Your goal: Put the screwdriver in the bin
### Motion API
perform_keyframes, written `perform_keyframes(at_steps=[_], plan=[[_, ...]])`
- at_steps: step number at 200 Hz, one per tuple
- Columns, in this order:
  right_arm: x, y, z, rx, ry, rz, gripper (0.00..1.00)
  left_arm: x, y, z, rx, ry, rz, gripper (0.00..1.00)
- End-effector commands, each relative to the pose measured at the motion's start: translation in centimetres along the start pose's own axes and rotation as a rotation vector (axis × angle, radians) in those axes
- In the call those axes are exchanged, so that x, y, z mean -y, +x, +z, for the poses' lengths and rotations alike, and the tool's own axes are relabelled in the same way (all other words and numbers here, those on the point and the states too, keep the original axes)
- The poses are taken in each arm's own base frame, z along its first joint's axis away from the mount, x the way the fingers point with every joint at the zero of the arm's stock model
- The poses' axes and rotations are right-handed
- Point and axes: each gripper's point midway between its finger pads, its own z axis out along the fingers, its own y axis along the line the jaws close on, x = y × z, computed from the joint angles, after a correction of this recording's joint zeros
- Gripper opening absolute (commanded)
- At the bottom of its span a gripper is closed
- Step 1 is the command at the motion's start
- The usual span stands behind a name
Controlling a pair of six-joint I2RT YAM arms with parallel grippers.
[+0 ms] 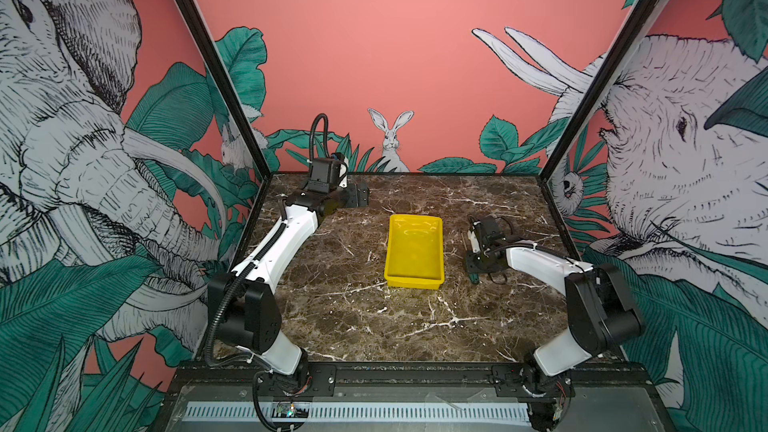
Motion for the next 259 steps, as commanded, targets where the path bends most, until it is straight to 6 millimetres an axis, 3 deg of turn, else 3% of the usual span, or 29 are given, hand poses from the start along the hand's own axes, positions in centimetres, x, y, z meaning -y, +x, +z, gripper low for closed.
perform_keyframes(at_steps=[1,31,84,96,167,222,259], plan=[[-0.3,0.2,0.2,-0.005,-0.012,-0.005,0.49,0.2,-0.7,-2.7,0.038,0.006,-0.001,1.00],[-0.2,1.1,1.6,-0.050,-0.011,-0.014,0.36,-0.2,0.2,-3.6,0.048,-0.006,-0.026,1.00],[-0.3,1.8,1.0,-0.061,-0.020,-0.034,0.18,-1.9,4.1,-6.3,-0.024,-0.080,0.029,1.00],[-0.3,1.3,-0.1,-0.034,-0.018,-0.048,0.17,-2.1,4.7,-7.1,-0.051,-0.092,0.063,1.00],[0.0,0.7,-2.3,-0.011,0.001,-0.079,0.13,-3.8,8.5,-10.2,-0.139,-0.164,0.175,1.00],[-0.2,-0.3,-3.6,0.016,0.000,-0.085,0.10,-3.9,7.9,-11.0,-0.080,-0.166,0.198,1.00],[-0.2,-0.6,-4.8,0.038,-0.001,-0.084,0.10,-3.9,7.1,-9.9,-0.072,-0.167,0.219,1.00]])
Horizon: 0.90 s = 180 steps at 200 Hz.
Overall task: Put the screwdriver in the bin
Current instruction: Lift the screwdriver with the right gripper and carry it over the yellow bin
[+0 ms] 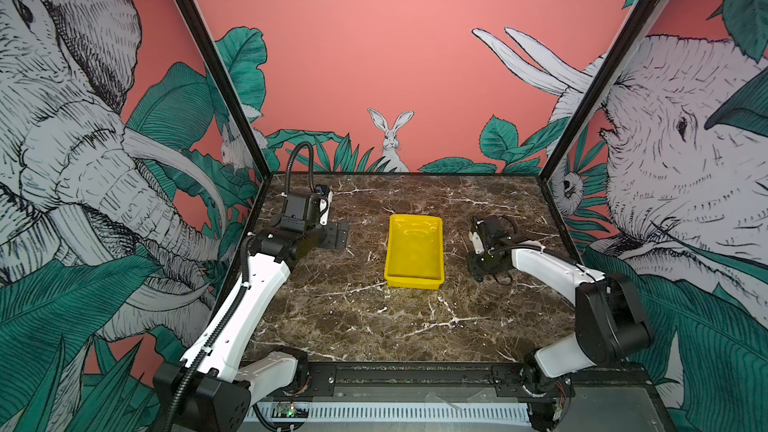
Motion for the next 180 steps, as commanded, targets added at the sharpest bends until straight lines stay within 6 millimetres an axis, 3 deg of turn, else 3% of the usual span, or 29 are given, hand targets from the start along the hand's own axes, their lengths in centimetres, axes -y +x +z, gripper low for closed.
perform_keyframes(at_steps=[1,46,96,131,180], plan=[[0.0,-1.0,-1.9,0.048,0.012,-0.012,0.10,-0.3,-0.9,0.4,0.026,-0.011,0.021,1.00],[0.3,-0.9,-4.4,0.074,0.028,-0.025,0.10,-0.4,-1.6,1.6,0.049,-0.021,0.040,1.00],[0.2,-1.5,-7.4,0.119,0.028,-0.028,0.10,-0.5,-0.5,2.6,0.026,-0.026,0.052,1.00],[-0.8,-2.6,-9.2,0.150,0.015,-0.048,0.10,-0.5,-0.7,2.8,0.025,-0.008,0.032,1.00],[-4.2,-4.1,-10.7,0.181,-0.018,-0.116,0.10,-1.0,-1.2,3.0,0.035,0.014,-0.013,1.00]])
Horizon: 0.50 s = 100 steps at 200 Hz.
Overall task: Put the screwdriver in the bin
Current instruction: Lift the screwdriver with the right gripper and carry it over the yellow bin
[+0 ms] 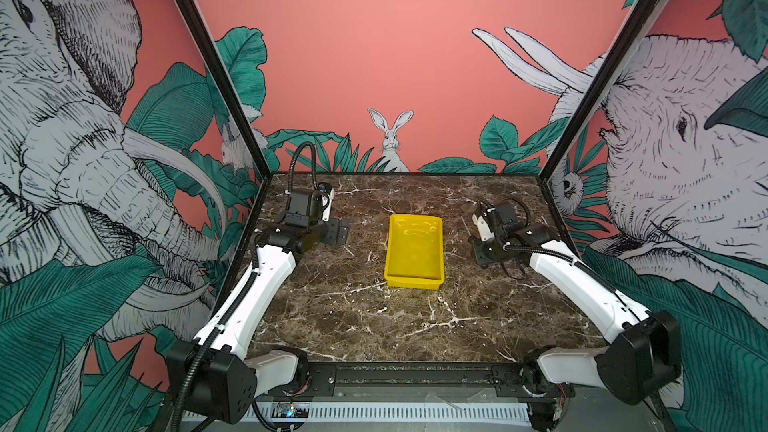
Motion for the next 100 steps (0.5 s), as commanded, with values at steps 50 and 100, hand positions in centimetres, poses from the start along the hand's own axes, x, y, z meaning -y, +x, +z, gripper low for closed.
perform_keyframes(at_steps=[50,100], plan=[[-6.8,-3.9,-0.9,0.076,-0.057,-0.112,0.10,-0.6,-1.0,0.0,0.032,0.040,-0.067,1.00],[-12.8,-4.7,3.8,0.063,-0.114,-0.171,0.09,-0.4,-1.5,-0.3,0.053,0.073,-0.085,1.00]])
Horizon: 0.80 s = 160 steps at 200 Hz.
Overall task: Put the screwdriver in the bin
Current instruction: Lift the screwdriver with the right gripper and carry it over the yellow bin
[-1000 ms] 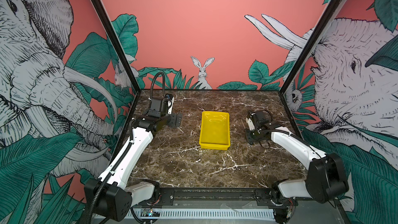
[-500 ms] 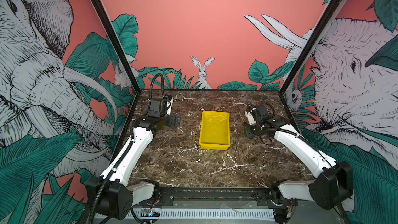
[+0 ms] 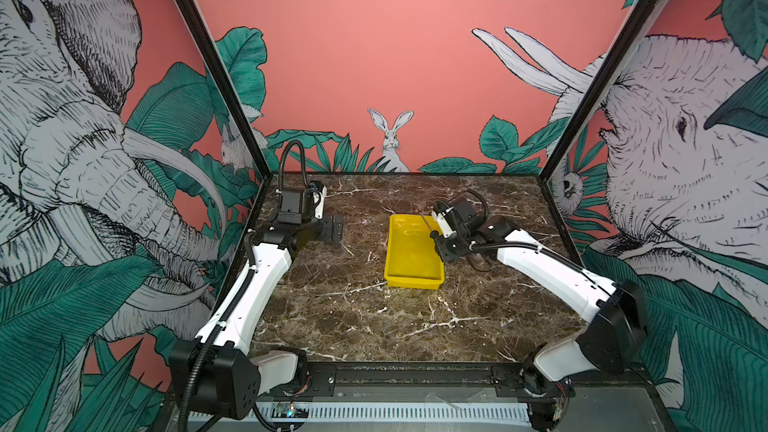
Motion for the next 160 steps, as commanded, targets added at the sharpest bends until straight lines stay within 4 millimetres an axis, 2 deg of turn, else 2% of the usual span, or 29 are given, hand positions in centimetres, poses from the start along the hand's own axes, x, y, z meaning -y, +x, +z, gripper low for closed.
perform_keyframes(at_steps=[1,37,63,123,160], plan=[[-1.9,-2.2,2.0,0.047,-0.012,0.003,0.09,0.5,-1.1,-0.5,0.039,0.033,-0.013,1.00],[-3.1,-1.7,6.0,-0.004,-0.027,0.001,0.09,0.8,-1.3,-0.7,0.053,0.052,-0.010,1.00],[-2.7,-0.8,8.2,-0.055,0.006,-0.009,0.09,1.0,-1.4,-0.9,0.059,0.065,-0.002,1.00],[-2.6,0.4,11.1,-0.104,0.020,-0.020,0.12,1.6,-1.9,-0.9,0.060,0.101,-0.003,1.00],[-2.5,0.6,11.8,-0.117,0.031,-0.034,0.18,2.2,-2.4,-1.1,0.079,0.140,-0.005,1.00]])
